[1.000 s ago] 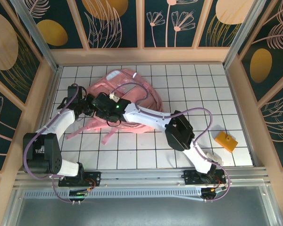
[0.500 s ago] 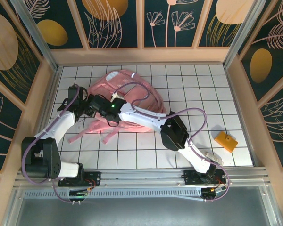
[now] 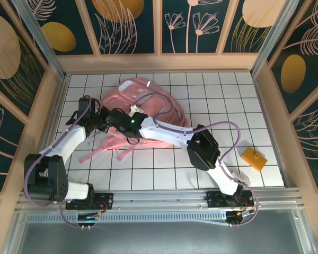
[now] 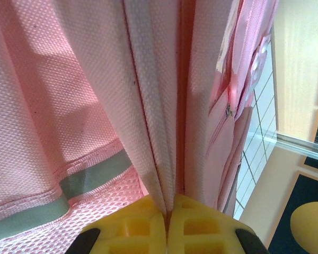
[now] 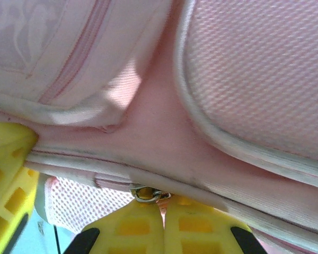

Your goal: Pack books, pencil case, and school supplies into a backpack

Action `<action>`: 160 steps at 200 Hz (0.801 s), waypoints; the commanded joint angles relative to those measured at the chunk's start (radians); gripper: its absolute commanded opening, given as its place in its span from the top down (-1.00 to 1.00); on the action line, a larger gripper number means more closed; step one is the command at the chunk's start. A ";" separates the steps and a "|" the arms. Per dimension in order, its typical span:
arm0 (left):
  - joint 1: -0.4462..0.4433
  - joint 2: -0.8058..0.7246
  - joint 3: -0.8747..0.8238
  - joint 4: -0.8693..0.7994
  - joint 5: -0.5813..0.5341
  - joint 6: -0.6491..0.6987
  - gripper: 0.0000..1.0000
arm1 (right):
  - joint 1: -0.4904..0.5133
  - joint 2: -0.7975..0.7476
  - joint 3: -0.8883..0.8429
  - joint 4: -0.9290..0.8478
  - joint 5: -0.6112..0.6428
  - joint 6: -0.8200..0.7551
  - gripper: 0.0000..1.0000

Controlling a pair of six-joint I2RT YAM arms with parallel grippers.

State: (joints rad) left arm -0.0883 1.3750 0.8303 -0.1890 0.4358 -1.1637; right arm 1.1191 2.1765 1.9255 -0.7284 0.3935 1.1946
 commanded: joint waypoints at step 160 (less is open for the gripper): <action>0.036 0.085 0.000 0.034 -0.125 -0.014 1.00 | -0.162 -0.340 -0.445 0.133 -0.249 -0.389 0.20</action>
State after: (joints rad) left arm -0.0742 1.4551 0.8608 -0.1684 0.3573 -1.1481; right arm 0.9684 1.8202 1.4277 -0.5213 0.1200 0.8425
